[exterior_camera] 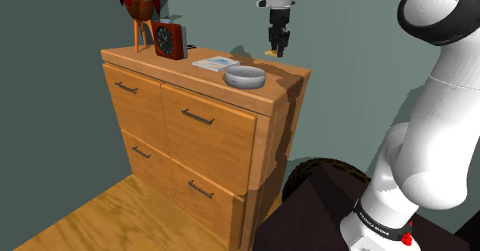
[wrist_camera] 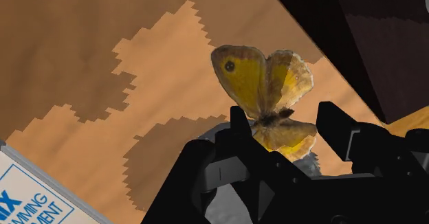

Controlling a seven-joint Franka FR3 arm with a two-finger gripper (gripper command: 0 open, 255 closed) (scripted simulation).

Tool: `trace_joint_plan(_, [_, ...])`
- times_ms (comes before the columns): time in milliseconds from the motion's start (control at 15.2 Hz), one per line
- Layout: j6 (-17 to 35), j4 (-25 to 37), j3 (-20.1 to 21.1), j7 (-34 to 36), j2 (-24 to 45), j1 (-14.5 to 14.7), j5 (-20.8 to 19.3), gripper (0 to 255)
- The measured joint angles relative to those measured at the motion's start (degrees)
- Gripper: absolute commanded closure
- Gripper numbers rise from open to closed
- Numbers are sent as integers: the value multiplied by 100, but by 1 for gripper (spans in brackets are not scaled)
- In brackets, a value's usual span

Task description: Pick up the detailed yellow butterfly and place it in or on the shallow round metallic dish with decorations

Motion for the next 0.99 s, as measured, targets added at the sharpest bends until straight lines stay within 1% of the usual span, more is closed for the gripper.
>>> trace_joint_plan(132, [-66, 296, 61, 117, 281, 55, 139, 255])
trace_joint_plan(198, [-125, 319, 139, 272, 266, 148, 127, 255])
trace_joint_plan(462, [-429, 1124, 273, 544, 854, 254, 392, 255])
trace_joint_plan(528, [-424, 1123, 328, 675, 873, 333, 397, 255])
trace_joint_plan(660, [-543, 1520, 380, 778, 1188, 349, 529, 255])
trace_joint_plan(792, [-497, 1503, 400, 827, 1225, 373, 543, 255])
trace_joint_plan(990, [-265, 1209, 418, 894, 1165, 421, 516, 255])
